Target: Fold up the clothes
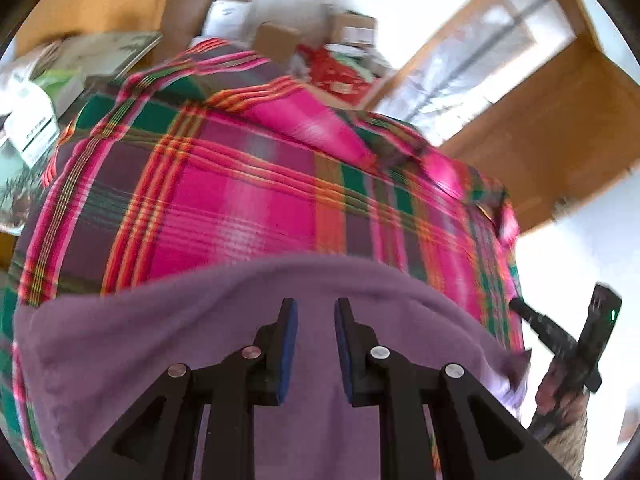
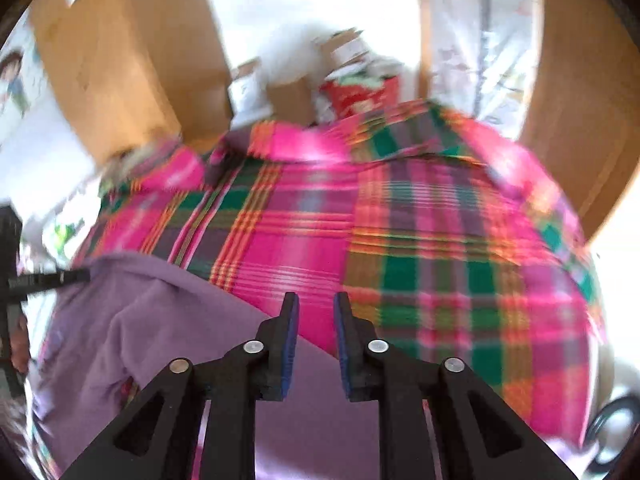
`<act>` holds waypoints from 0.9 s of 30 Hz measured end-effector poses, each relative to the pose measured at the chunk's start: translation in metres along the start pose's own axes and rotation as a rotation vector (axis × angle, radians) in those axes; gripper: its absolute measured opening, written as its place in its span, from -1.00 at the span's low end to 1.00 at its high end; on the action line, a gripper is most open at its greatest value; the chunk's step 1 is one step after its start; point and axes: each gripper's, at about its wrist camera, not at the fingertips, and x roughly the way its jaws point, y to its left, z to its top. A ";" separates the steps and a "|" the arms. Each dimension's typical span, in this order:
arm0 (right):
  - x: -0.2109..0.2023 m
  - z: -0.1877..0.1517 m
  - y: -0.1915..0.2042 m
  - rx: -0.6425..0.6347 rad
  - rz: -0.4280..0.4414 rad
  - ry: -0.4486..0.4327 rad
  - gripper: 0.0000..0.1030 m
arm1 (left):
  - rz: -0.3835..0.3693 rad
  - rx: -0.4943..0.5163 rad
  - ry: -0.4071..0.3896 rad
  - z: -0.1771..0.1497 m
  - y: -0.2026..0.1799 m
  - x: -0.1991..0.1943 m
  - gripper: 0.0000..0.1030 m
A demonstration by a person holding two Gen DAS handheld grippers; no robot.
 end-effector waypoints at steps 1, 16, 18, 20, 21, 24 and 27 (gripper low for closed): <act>-0.015 -0.007 -0.011 0.028 -0.010 -0.024 -0.51 | -0.009 0.027 0.008 -0.007 -0.007 -0.002 -0.63; -0.119 -0.159 -0.134 0.467 -0.240 -0.093 -0.32 | 0.041 0.260 0.103 -0.067 -0.079 0.021 -0.60; -0.117 -0.171 -0.143 0.520 -0.218 -0.094 -0.29 | 0.072 0.286 0.114 -0.070 -0.084 0.029 -0.60; -0.113 -0.181 -0.151 0.570 -0.192 -0.092 -0.16 | 0.085 0.303 0.120 -0.071 -0.087 0.036 -0.60; -0.112 -0.186 -0.155 0.595 -0.179 -0.091 -0.04 | 0.092 0.313 0.122 -0.071 -0.088 0.039 -0.60; -0.102 -0.187 -0.156 0.628 -0.122 -0.085 -0.02 | 0.108 0.288 0.144 -0.070 -0.085 0.047 -0.60; -0.094 -0.179 -0.154 0.625 -0.104 -0.083 -0.02 | 0.107 0.282 0.147 -0.071 -0.086 0.048 -0.60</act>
